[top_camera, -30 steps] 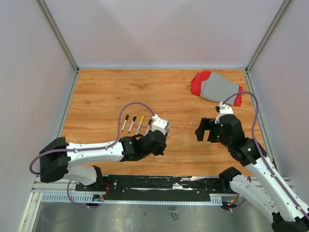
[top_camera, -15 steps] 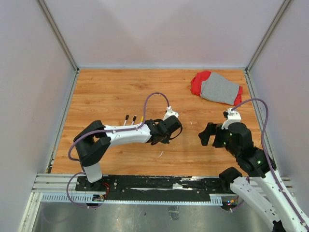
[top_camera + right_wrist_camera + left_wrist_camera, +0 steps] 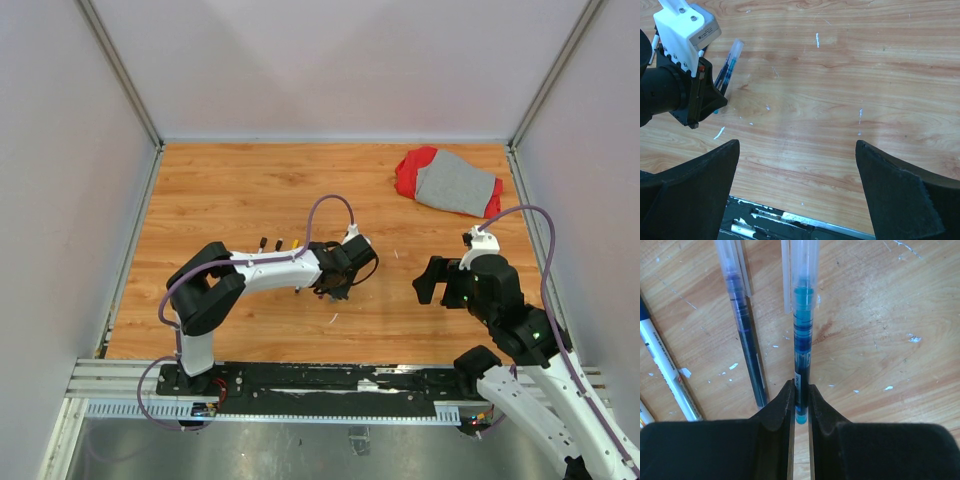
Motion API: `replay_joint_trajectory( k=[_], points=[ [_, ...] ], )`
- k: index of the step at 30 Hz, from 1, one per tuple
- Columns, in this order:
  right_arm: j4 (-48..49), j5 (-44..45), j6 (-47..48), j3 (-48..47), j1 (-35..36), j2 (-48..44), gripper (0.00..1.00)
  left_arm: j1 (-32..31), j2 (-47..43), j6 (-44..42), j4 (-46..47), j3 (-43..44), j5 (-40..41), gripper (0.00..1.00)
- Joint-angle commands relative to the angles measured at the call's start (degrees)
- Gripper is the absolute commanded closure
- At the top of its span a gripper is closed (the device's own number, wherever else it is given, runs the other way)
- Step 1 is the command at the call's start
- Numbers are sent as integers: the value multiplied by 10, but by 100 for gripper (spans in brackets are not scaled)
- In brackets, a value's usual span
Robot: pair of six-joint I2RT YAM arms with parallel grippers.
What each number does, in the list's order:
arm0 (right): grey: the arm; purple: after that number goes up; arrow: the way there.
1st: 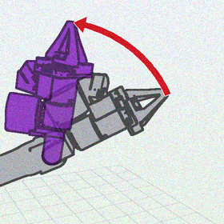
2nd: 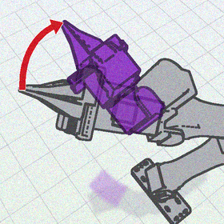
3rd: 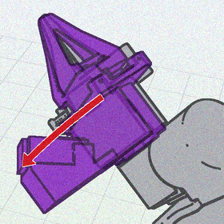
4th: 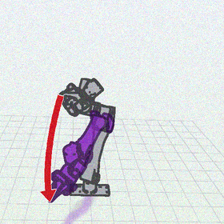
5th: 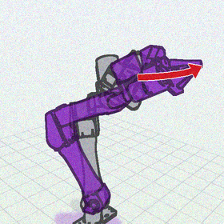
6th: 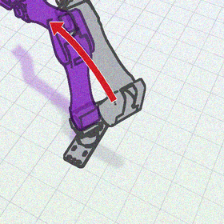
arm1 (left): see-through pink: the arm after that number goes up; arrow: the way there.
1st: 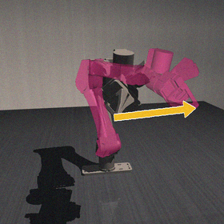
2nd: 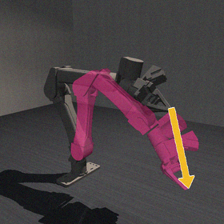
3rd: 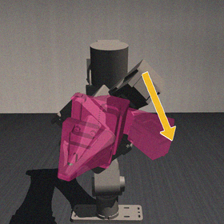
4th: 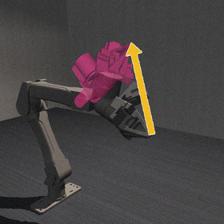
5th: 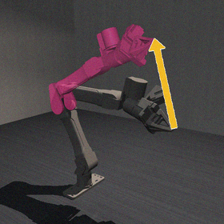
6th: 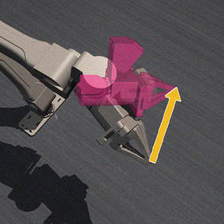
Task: Insert the pens into the pen caps
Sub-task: Place the pen at the center of the board.
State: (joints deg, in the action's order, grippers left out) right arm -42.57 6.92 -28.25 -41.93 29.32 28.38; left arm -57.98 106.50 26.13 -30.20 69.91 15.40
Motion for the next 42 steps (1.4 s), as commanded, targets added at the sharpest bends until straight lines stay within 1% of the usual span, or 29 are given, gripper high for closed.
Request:
replay_joint_trajectory(
  k=[1, 9, 16, 19, 21, 23, 25, 29, 33, 38, 42],
  points=[
    [-11, 7, -7, 0, -7, -2, 1, 2, 5, -2, -5, 6, -28, 86],
    [-11, -1, -9, 5, -7, -1, 1, 4, 38, -2, -5, 19, -27, 82],
    [-9, -5, -10, 6, -7, -1, 2, 4, 47, 2, -2, 22, -22, 73],
    [-9, -6, -9, 7, -7, -2, 1, 4, 47, 3, 0, 23, -23, 71],
    [-9, -6, -9, 7, -7, -2, 2, 4, 47, 4, 0, 22, -24, 73],
    [-9, -7, -11, 7, -7, -3, 1, 4, 47, 5, 1, 22, -26, 80],
    [-8, -8, -12, 8, -7, -3, 1, 5, 45, 7, 3, 20, -31, 85],
    [-8, -9, -12, 7, -7, -3, 1, 5, 35, 19, 8, 8, -42, 89],
    [-5, -11, -14, 9, -7, -2, 1, 4, 19, 35, 20, -12, -56, 89],
    [2, -18, -16, 13, -7, 0, 1, 4, 13, 47, 30, -21, -65, 83],
    [2, -18, -17, 14, -7, 0, 1, 4, 14, 49, 33, -20, -69, 81]
  ],
)
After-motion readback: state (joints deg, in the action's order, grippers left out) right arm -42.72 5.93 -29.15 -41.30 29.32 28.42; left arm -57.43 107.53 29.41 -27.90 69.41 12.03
